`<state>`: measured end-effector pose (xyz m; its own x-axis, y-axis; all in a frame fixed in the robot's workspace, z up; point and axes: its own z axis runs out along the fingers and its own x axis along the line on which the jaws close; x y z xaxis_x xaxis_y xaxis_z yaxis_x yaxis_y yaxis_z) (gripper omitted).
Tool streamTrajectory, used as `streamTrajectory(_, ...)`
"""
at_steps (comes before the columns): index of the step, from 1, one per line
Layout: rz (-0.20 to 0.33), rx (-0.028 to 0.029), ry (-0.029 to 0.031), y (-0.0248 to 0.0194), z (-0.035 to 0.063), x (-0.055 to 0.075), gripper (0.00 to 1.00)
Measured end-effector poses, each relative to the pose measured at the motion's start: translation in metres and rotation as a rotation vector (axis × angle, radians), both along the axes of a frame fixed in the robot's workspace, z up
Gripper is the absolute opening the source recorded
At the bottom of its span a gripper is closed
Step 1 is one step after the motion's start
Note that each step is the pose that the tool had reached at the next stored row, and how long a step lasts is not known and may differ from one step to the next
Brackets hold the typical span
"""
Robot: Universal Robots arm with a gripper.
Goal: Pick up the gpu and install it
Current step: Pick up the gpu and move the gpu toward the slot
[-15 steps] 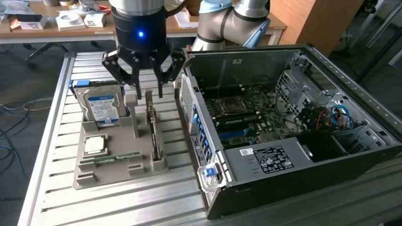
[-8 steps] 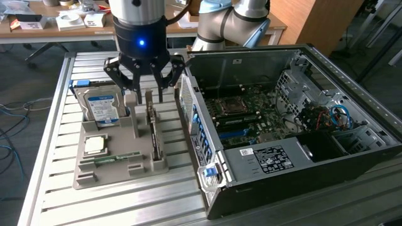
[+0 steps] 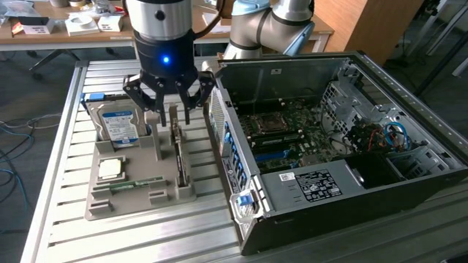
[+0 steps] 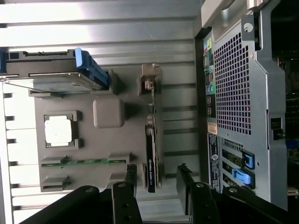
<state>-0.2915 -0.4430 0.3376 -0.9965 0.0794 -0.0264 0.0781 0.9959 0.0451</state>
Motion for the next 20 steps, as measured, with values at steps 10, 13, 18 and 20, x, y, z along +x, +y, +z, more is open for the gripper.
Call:
streamTrajectory(10,0.000,0.0000,-0.0001,0.0000,-0.0152,0.000,0.47)
streamTrajectory(13,0.000,0.0000,0.0000,0.0000,-0.0207,0.000,0.47)
streamTrajectory(18,0.000,0.0000,0.0001,0.0000,-0.0293,0.000,0.47)
streamTrajectory(20,0.000,0.0000,0.0000,0.0000,-0.0330,0.000,0.47)
